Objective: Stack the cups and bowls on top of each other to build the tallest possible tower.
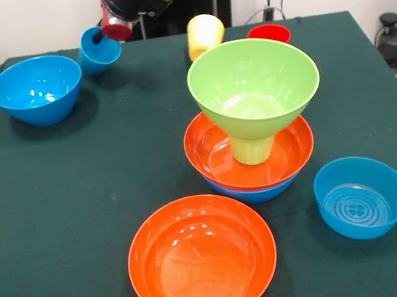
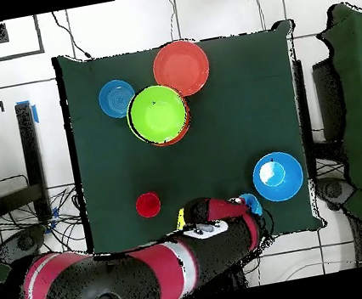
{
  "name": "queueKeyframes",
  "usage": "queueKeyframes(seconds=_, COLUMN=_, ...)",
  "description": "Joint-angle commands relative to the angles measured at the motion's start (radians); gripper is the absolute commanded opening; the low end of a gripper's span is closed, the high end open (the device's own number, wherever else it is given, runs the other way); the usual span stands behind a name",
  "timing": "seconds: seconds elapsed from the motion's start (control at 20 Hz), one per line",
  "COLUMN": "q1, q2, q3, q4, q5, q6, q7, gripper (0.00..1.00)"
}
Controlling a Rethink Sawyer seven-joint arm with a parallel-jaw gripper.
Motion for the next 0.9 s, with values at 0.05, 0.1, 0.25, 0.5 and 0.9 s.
queueKeyframes(seconds=0.05, q1=-0.063, q2=-0.140, q3=0.274, q4=0.011, q5=-0.125, q6=-0.031, q7=-0.126, gripper=0.00)
queueKeyframes(seconds=0.1, q1=-0.073, q2=-0.149, q3=0.283, q4=0.015, q5=-0.139, q6=-0.034, q7=-0.121, gripper=0.00)
queueKeyframes(seconds=0.25, q1=-0.133, q2=-0.196, q3=0.341, q4=0.048, q5=-0.190, q6=-0.076, q7=-0.120, gripper=0.00)
queueKeyframes(seconds=0.5, q1=-0.228, q2=-0.270, q3=0.436, q4=0.095, q5=-0.272, q6=-0.133, q7=-0.106, gripper=0.00)
queueKeyframes(seconds=0.9, q1=-0.320, q2=-0.394, q3=0.522, q4=0.155, q5=-0.372, q6=-0.149, q7=-0.078, gripper=0.00)
